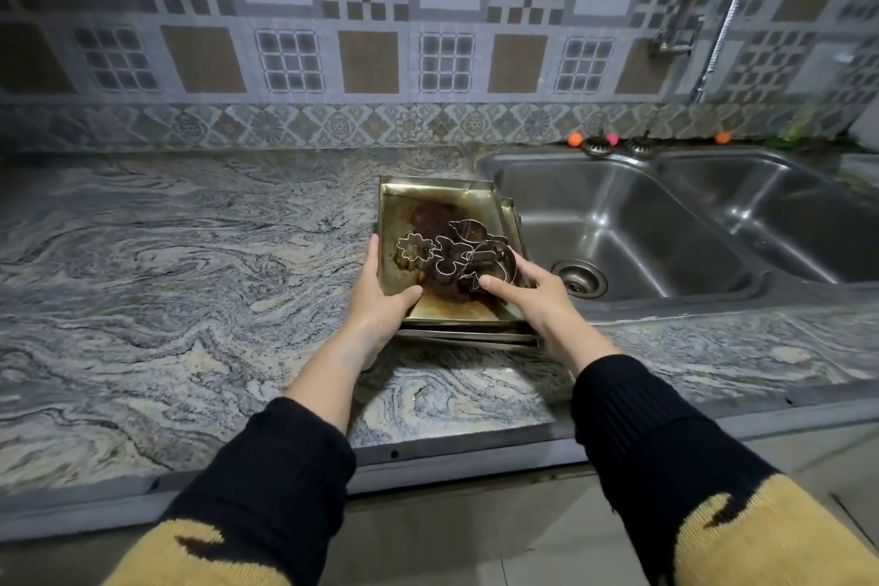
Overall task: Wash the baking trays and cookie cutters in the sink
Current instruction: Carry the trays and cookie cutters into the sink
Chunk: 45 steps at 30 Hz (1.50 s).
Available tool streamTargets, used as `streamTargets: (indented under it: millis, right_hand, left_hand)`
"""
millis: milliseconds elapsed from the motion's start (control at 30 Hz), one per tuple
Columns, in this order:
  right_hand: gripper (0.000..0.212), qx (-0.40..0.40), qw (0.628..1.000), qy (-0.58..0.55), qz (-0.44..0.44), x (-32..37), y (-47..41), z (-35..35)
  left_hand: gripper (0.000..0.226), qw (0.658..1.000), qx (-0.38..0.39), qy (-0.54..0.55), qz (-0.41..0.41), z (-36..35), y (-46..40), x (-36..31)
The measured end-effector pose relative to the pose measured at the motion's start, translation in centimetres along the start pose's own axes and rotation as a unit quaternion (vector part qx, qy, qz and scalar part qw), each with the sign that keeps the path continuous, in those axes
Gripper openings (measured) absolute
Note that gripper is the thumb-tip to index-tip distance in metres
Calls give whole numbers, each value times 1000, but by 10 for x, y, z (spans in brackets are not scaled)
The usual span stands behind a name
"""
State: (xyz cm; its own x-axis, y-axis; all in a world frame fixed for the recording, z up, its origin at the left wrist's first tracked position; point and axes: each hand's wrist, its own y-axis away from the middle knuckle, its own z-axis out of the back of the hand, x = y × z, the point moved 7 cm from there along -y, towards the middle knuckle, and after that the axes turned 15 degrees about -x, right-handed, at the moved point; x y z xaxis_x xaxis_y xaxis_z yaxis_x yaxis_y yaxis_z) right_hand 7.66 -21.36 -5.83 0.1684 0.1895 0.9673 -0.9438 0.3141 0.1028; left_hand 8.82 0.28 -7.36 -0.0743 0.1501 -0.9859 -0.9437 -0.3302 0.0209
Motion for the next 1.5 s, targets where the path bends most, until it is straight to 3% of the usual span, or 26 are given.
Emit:
streamTargets:
  millis: [133,333,733,967,1167,1500]
  right_hand:
    - [71,-36,998,13,43,10,-6,35]
    - [81,-88,992,61,64,4,-25,115]
    - [78,-169,977,113,68,-29,-95,355]
    - [78,-193,973,119,47,-52,-149,461]
    - [81,-201,970,132,30,-74,-227,522]
    - [83,-148,978,147,-10,-118,-347,574]
  left_hand:
    - [96,999,16,5,-34,-25,11,-24]
    - [96,997,48,15,-56,-102,40,-53]
    - [88,987,132,61,-63,-343,110,-106]
    - [86,980,174,77,-51,-471,117,-118]
    - [87,976,190,94,-43,-570,96,-123]
    - [88,988,152,11,-26,-684,50,-108]
